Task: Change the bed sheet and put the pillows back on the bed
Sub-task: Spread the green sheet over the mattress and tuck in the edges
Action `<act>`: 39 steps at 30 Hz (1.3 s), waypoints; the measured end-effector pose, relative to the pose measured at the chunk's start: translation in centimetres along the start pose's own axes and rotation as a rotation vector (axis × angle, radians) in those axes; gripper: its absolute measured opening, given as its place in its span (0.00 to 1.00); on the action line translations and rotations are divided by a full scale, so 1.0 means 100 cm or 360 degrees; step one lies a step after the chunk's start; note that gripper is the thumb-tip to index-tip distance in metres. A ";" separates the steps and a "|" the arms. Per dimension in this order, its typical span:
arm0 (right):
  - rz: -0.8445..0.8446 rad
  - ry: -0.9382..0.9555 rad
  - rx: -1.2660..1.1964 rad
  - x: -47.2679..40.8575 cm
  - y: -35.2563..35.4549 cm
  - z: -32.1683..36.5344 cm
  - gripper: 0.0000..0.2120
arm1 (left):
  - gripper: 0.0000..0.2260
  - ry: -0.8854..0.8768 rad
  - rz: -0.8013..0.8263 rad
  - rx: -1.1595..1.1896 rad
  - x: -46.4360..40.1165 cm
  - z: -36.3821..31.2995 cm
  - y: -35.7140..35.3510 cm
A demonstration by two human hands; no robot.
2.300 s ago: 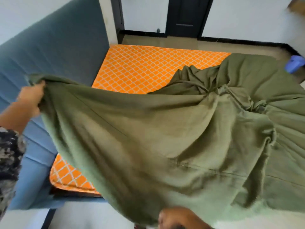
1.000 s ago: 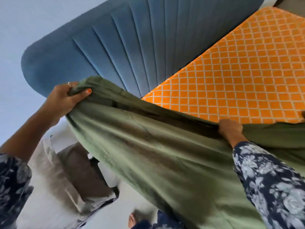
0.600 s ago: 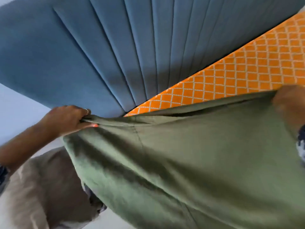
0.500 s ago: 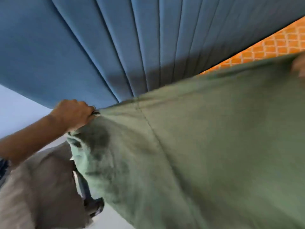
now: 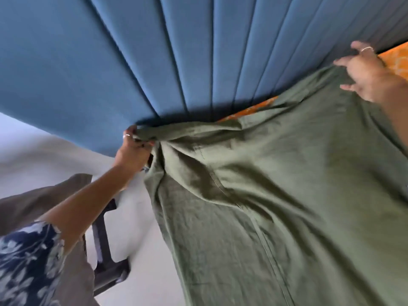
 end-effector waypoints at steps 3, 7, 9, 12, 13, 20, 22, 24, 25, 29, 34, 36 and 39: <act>0.0215 0.0041 0.0366 -0.016 0.007 -0.011 0.44 | 0.41 -0.0396 0.0303 -0.0525 -0.003 0.027 -0.016; 0.0410 0.0433 0.1120 0.024 0.008 -0.048 0.35 | 0.41 -0.0363 0.0369 -0.0773 0.011 0.059 -0.029; 0.0392 0.0537 0.1413 0.062 0.011 -0.072 0.23 | 0.35 -0.0139 0.0222 -0.0819 0.024 0.071 -0.032; 0.0498 0.0480 0.1591 0.142 0.008 -0.104 0.13 | 0.29 0.0355 0.0277 -0.0887 0.040 0.087 -0.035; 0.0561 0.0484 0.1677 0.173 0.005 -0.113 0.16 | 0.29 0.0491 0.0330 -0.0937 0.040 0.093 -0.037; 0.0951 0.0378 0.1614 0.367 -0.035 -0.156 0.27 | 0.22 0.0406 0.0552 -0.0892 0.046 0.125 -0.067; 0.1074 0.0402 0.1494 0.411 -0.052 -0.168 0.24 | 0.18 0.0323 0.0509 -0.0835 0.042 0.135 -0.073; 0.1230 0.0372 0.1543 0.442 -0.073 -0.177 0.25 | 0.14 0.0327 0.0501 -0.0745 0.038 0.142 -0.073; 0.1281 0.0308 0.1559 0.455 -0.085 -0.182 0.25 | 0.12 0.0314 0.0511 -0.0719 0.037 0.144 -0.069; 0.1086 0.0307 0.1614 0.471 -0.109 -0.166 0.14 | 0.04 0.0281 0.0505 -0.0593 0.026 0.136 -0.042; 0.1106 0.0183 0.1402 0.480 -0.148 -0.122 0.16 | 0.08 0.0336 0.0479 -0.0640 -0.016 0.138 0.013; 0.1171 0.0102 0.1311 0.493 -0.162 -0.107 0.15 | 0.07 0.0389 0.0564 -0.0805 -0.032 0.137 0.037; 0.1025 -0.0120 0.1110 0.513 -0.163 -0.104 0.13 | 0.20 0.0042 0.0688 -0.1260 -0.047 0.133 0.046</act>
Point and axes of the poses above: each hand's wrist, its own x-axis away from the middle knuckle, its own y-axis out of the back of the hand, z = x × y, the point moved 1 cm from there along -x, towards the middle knuckle, and after that the axes turned 7 degrees about -z, right-handed, at the moved point
